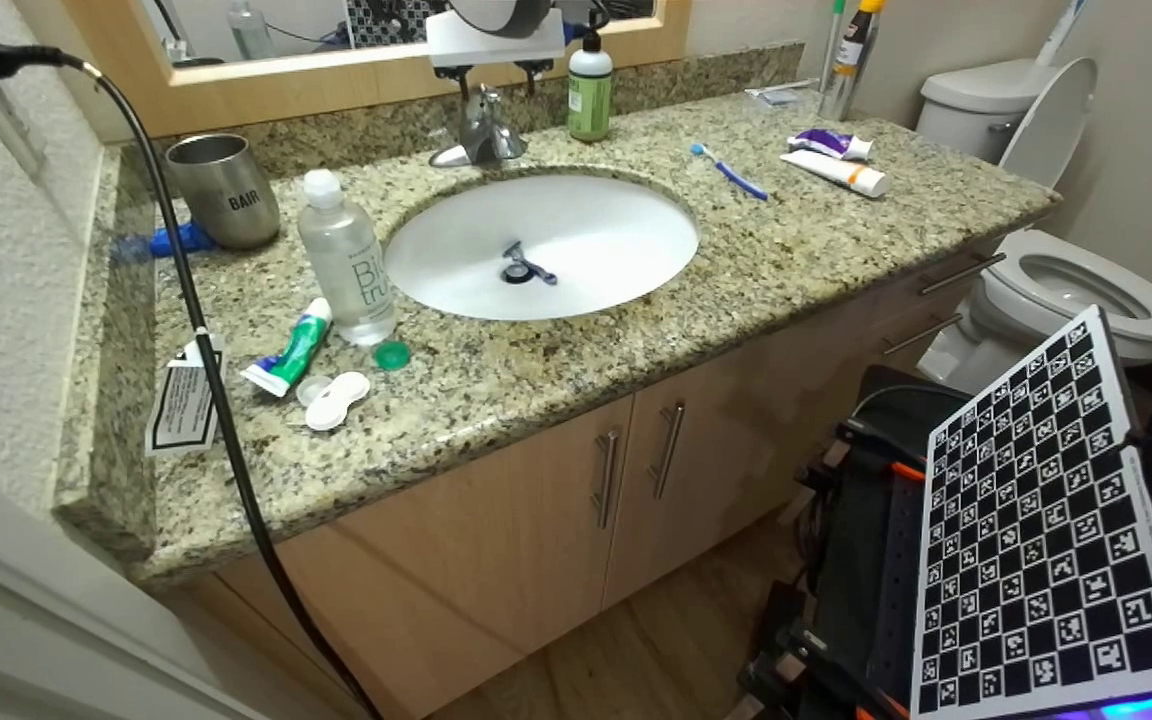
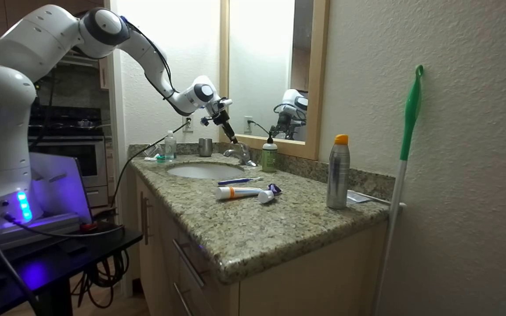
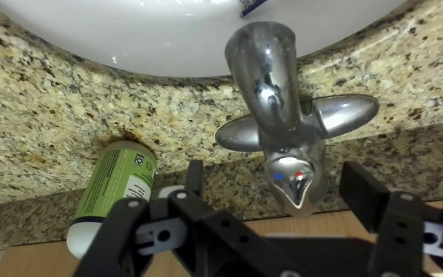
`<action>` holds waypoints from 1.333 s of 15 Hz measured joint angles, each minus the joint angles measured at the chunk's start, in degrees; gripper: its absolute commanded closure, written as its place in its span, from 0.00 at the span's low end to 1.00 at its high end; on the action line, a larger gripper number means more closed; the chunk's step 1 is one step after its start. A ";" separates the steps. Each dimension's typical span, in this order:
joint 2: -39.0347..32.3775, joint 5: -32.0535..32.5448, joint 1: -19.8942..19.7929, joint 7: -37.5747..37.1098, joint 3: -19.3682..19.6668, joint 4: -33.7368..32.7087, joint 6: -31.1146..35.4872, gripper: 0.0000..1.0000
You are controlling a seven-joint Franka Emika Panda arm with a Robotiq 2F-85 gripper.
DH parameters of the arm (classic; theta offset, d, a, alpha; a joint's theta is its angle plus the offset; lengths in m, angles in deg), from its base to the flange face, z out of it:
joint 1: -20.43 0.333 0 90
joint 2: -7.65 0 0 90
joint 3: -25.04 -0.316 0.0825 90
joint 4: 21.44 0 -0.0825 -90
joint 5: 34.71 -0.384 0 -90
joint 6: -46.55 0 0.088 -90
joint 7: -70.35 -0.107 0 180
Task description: Lift up faucet handle
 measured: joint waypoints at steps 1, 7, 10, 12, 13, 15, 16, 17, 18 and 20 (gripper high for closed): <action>-0.20 -0.07 0.31 -0.05 0.46 0.00 0.00 0.47; -1.14 -2.64 0.92 -0.04 0.81 -0.34 -0.05 0.89; -0.96 -4.75 1.24 0.21 0.74 -0.37 -0.23 0.92; -0.77 -5.71 1.17 0.60 0.81 -0.30 0.12 0.92; -0.64 -5.94 1.17 0.62 0.88 -0.17 0.55 0.92; -0.08 -6.21 1.17 0.61 1.00 0.76 2.27 0.92; 0.39 -6.28 1.17 0.61 1.10 1.60 3.94 0.92; 0.88 -6.42 1.17 0.60 1.30 2.37 6.00 0.92; 1.58 -7.00 1.17 0.57 1.41 3.24 7.87 0.92; 4.76 -9.24 1.19 0.51 1.36 5.58 10.56 0.92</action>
